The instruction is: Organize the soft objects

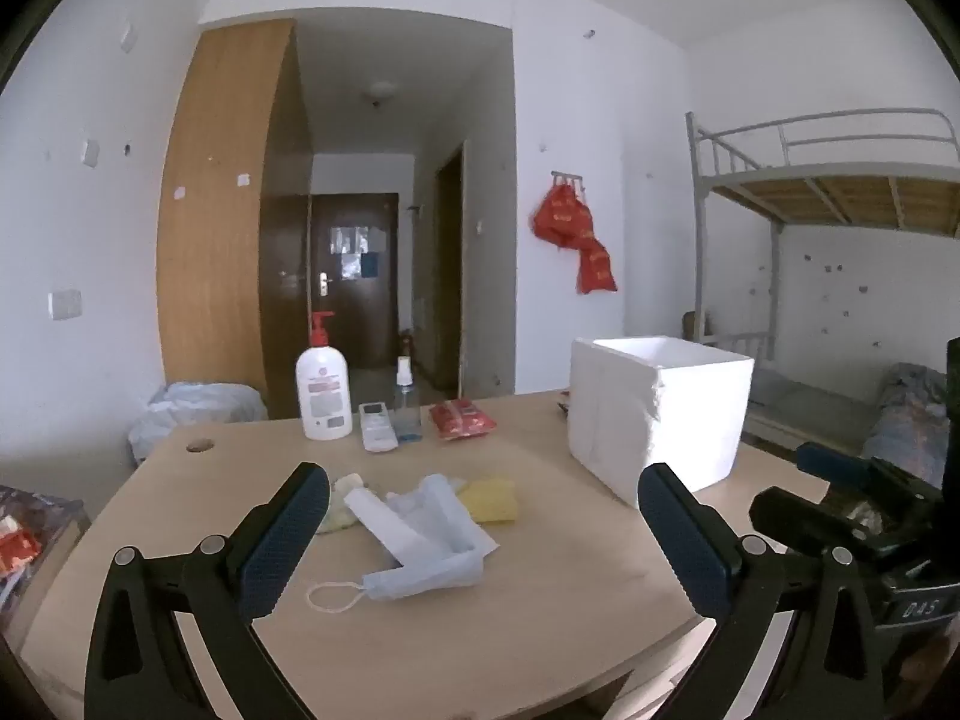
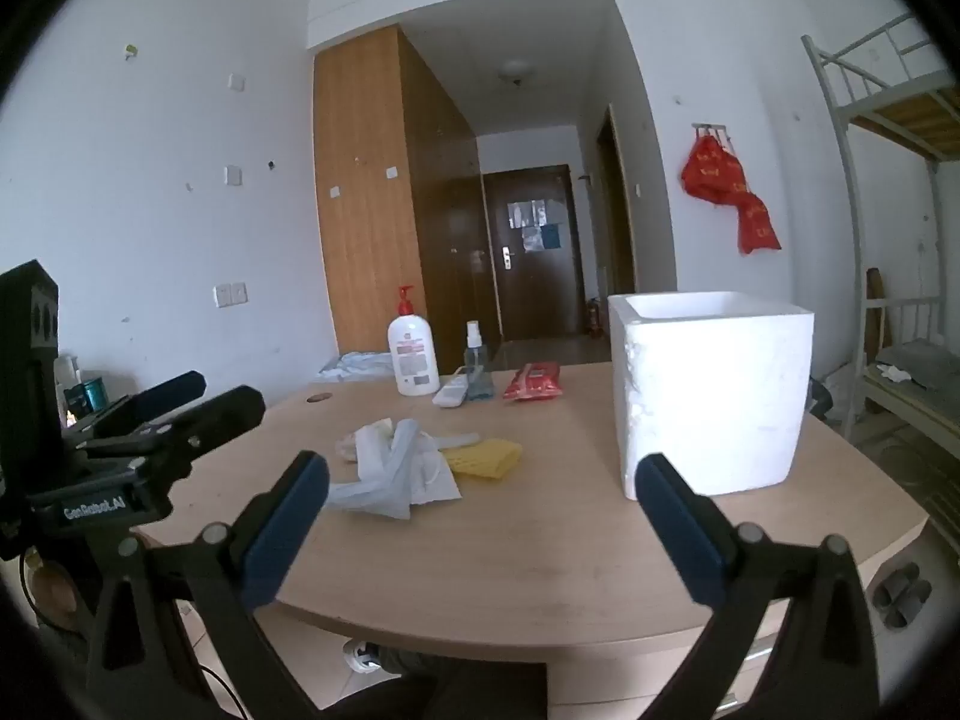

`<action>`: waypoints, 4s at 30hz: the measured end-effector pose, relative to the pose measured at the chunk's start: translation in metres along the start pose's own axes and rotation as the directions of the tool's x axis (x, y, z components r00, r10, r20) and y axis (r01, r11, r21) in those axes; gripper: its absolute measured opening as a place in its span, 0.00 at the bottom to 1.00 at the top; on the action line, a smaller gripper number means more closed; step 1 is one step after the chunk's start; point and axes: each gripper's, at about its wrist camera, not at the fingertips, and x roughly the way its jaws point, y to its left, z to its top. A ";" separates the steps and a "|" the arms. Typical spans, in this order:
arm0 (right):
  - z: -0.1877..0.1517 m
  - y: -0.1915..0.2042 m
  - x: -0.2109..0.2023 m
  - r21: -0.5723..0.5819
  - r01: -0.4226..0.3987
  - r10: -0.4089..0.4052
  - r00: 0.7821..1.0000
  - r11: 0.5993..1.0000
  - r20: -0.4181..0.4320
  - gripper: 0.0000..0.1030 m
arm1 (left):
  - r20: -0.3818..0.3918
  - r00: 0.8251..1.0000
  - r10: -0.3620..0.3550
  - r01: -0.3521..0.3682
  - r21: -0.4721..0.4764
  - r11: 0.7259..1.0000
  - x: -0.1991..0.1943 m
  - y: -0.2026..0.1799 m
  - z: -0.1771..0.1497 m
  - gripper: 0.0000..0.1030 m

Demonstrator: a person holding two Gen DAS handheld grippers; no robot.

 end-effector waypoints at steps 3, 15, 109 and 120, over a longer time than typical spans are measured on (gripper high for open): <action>0.000 0.000 0.000 0.002 0.003 -0.003 1.000 1.000 0.002 1.00 | -0.011 1.000 -0.014 0.014 -0.019 1.000 0.001 0.002 0.000 1.00; 0.000 -0.009 0.001 0.003 0.015 -0.015 1.000 1.000 0.008 1.00 | 0.018 1.000 -0.008 0.009 -0.033 0.999 -0.002 0.004 0.004 1.00; 0.027 0.006 0.126 -0.017 -0.118 0.114 0.979 0.993 -0.168 1.00 | -0.153 0.980 0.125 -0.140 -0.096 0.985 0.081 0.078 0.013 1.00; 0.019 0.017 0.164 -0.051 -0.161 0.140 0.948 0.986 -0.287 1.00 | -0.257 0.958 0.131 -0.163 -0.108 0.981 0.099 0.099 -0.007 1.00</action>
